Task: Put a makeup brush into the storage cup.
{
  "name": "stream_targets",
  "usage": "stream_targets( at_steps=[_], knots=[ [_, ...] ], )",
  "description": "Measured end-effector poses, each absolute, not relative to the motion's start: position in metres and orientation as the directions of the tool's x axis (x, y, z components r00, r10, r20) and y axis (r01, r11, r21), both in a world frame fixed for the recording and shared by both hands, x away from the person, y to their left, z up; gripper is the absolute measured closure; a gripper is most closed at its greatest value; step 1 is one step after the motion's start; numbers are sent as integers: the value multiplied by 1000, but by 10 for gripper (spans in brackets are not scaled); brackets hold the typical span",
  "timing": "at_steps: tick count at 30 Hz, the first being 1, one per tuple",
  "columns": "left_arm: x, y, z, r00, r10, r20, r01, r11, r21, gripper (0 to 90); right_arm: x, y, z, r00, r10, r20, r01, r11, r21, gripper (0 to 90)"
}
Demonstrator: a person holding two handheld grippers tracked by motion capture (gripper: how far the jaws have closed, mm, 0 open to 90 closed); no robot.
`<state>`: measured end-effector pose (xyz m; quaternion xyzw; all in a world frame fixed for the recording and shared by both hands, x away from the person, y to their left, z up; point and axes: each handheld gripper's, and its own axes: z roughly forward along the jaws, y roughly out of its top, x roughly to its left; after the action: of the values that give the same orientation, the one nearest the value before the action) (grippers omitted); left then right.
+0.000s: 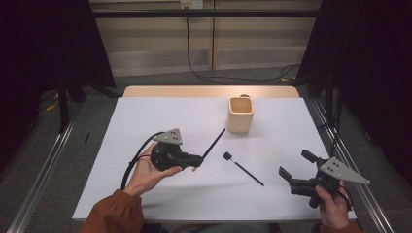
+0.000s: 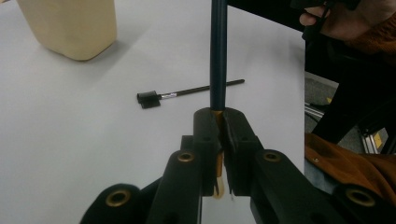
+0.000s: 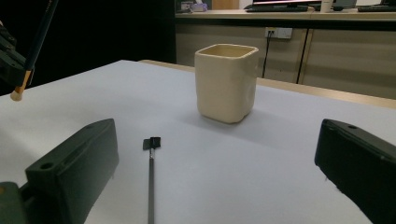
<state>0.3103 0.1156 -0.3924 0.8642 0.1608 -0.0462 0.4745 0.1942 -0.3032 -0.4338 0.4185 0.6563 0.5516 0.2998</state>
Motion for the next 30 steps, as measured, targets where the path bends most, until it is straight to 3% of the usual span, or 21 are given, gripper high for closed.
stream_targets(
  at_steps=[30],
  knots=[
    [298,79,-371,967,106,-232,240,-684,689,846,194,-303,-434,-472,879,64,214,44,976,0]
  ],
)
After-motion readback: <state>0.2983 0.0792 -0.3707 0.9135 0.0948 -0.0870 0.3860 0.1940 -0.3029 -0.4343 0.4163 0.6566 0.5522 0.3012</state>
